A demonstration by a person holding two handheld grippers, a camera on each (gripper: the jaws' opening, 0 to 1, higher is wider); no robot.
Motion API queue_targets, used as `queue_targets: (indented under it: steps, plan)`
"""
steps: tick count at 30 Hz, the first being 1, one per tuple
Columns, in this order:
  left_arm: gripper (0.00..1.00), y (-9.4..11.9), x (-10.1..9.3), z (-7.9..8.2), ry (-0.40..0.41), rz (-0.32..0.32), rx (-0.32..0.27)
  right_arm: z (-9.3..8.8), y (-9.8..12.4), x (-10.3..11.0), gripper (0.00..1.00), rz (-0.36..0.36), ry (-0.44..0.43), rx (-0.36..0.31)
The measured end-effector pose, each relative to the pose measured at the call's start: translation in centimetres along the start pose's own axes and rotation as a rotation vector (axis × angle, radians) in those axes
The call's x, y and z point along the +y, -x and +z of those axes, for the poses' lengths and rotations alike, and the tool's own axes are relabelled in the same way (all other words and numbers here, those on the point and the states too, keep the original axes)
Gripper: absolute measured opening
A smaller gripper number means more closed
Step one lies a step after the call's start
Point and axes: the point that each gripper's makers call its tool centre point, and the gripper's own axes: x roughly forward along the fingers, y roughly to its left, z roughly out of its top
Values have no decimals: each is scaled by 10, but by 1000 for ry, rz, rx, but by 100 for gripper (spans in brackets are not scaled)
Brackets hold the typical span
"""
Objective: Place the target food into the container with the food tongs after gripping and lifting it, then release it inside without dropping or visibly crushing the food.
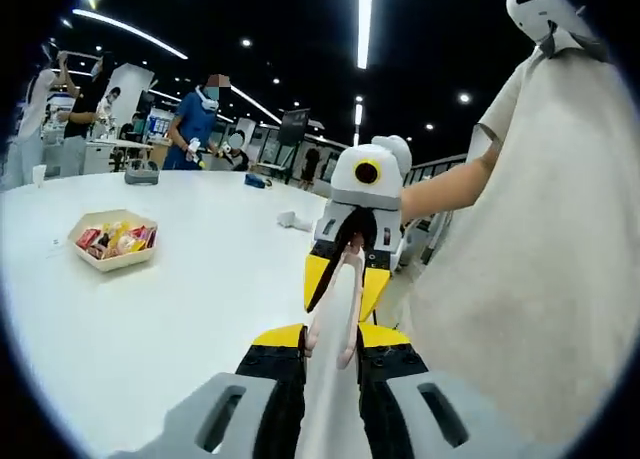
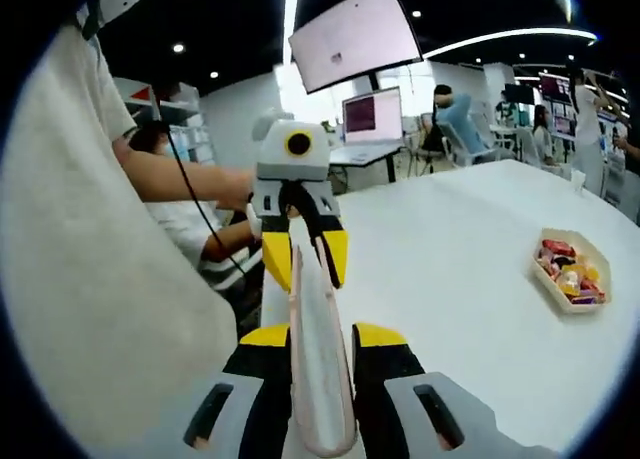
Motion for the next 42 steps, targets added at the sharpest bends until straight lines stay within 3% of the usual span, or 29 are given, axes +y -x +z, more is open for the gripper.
queue_targets:
  steps: [7,12,14,19,27,34,42]
  plan:
    - [17,2,19,-30,-43,26,67,-24,-25,-12,22,-30,15,65]
    - [16,2,29,-59,22,50,84,-43,-41,-16,22,-41,7,129]
    - [17,1,28,-67,17,60,97,-50,-43,-15,23,-33,18,169]
    - [18,-5,26,-93,-16,54,194,-71,-50,-8,22,-16,77,299]
    - [18,-4,41,-92,-57,94,196,-73,-53,-25,23,-53,68,309]
    - [21,-7,53,-106,-109,125,275,-85,-62,-32,23,-63,99,346]
    - [27,-4,64,-99,-175,138,229,-83,-63,-45,25,-74,74,296]
